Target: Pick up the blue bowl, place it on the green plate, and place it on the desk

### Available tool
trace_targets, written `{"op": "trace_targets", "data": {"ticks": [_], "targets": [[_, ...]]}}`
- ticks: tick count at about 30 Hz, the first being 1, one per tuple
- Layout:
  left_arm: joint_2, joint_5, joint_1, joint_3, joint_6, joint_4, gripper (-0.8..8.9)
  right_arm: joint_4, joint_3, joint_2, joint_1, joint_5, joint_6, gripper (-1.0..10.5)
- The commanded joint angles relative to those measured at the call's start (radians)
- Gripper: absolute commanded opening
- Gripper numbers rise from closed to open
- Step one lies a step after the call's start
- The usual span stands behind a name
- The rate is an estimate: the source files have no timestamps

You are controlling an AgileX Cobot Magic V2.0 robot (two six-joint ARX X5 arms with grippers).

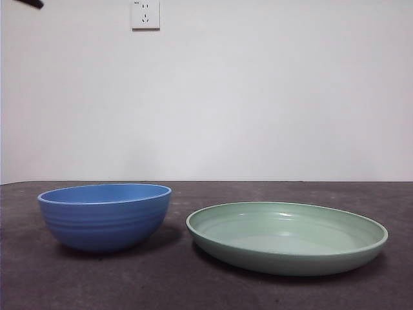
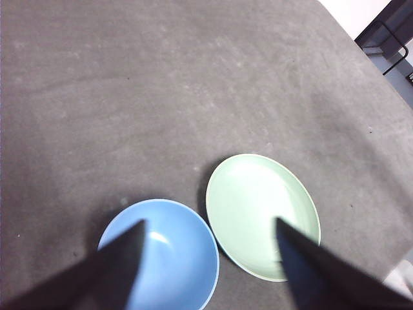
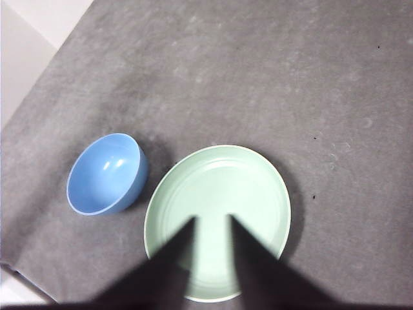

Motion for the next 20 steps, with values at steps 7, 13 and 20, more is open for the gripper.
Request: {"op": "trace_targets", "data": {"ticks": [7,13,20], "targets": [[0.035,0.002,-0.003,0.024,0.02,0.006,6.08,0.016,0.015,0.019,0.0,0.013,-0.019,6.6],[0.063,-0.016,-0.003,0.024,0.05,-0.005,6.08,0.021,0.015,0.018,0.0,0.007,-0.018,6.6],[0.19,-0.121,-0.002,0.024,0.05,-0.106,6.06,0.021,0.015,0.018,0.0,0.006,-0.018,6.6]]}}
